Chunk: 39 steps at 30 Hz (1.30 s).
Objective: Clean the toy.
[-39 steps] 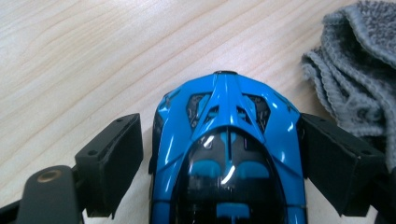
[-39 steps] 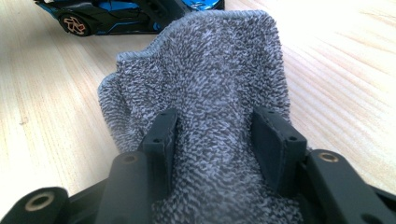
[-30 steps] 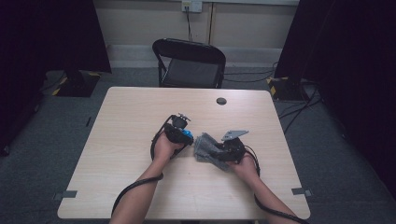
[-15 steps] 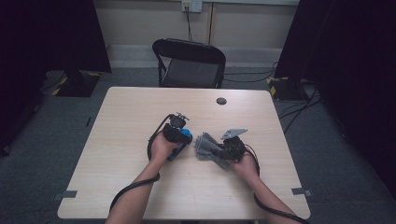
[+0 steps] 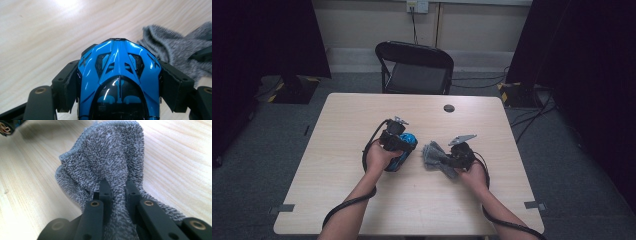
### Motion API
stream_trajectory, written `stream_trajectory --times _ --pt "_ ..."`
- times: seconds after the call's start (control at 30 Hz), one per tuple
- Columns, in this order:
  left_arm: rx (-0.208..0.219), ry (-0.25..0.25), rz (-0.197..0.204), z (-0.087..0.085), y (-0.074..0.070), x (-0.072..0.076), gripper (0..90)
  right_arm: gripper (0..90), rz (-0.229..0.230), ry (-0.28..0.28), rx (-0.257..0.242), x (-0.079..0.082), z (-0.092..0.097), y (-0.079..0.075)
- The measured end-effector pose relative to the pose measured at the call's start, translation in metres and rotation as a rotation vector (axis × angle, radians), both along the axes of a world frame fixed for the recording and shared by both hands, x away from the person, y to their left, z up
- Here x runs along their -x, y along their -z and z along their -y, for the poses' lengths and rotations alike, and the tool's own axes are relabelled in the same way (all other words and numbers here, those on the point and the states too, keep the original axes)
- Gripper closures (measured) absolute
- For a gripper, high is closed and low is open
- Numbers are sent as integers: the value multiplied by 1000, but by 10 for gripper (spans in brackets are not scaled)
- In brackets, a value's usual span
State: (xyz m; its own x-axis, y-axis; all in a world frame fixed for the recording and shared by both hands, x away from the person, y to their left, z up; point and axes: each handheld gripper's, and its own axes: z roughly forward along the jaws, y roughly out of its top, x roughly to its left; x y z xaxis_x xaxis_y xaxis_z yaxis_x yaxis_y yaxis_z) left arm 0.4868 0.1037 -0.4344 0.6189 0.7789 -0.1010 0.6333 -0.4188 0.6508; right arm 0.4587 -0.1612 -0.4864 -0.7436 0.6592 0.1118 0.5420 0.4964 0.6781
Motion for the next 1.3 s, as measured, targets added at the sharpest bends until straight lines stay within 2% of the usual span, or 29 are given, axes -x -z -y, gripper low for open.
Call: stream_trajectory --times 0.17,0.37,0.6,0.77,1.03,1.13,1.3 --pt "14 17 12 -2 -10 2 262 811 -14 -4 -9 0 4 -3" --pt "33 35 10 2 -13 5 264 813 -37 6 -55 -3 12 -13" --pt "43 82 11 10 -19 8 263 813 -31 51 -103 -17 28 -39" --pt "54 119 28 20 -24 14 263 813 -7 65 -120 -28 32 -63" --pt "84 197 43 38 -32 26 264 813 41 93 -155 -44 26 -99" --pt "86 219 48 46 -33 29 263 813 51 100 -166 -49 22 -107" --pt "97 243 48 56 -32 31 263 813 39 84 -170 -55 4 -114"
